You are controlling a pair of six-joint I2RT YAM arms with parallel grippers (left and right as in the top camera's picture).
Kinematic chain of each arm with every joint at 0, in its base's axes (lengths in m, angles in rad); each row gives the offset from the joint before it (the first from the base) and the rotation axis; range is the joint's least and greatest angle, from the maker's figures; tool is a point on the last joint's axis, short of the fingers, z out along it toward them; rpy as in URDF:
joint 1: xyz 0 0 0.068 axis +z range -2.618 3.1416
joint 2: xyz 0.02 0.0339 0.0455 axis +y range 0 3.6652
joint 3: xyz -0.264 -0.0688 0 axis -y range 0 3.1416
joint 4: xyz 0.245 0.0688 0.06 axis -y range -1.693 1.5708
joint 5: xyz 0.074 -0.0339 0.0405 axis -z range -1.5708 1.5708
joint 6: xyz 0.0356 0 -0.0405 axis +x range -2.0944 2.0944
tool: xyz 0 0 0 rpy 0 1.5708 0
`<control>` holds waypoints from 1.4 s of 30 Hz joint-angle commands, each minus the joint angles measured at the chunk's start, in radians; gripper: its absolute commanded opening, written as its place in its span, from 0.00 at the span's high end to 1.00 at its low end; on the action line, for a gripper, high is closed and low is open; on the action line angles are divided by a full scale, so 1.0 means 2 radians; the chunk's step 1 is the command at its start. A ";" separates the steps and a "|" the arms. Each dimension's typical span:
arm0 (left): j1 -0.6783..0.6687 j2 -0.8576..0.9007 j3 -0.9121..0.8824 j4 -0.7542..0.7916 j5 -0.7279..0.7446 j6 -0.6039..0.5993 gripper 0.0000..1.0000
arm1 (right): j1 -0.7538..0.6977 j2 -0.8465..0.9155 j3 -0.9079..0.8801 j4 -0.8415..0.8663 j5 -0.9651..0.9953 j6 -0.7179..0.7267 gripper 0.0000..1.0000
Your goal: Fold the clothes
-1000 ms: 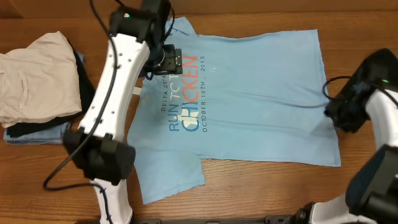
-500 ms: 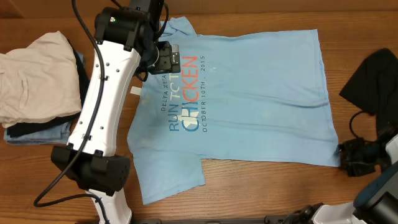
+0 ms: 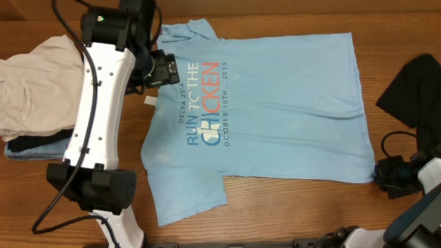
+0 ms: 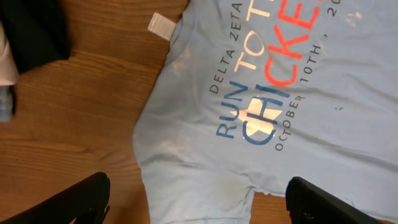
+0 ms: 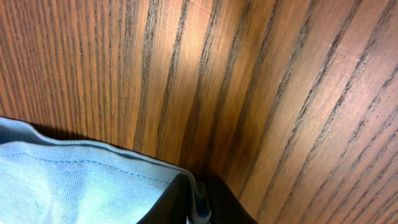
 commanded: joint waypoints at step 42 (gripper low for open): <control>-0.059 -0.282 -0.878 0.388 0.134 -0.193 0.32 | 0.002 0.034 -0.078 0.017 -0.016 -0.013 0.82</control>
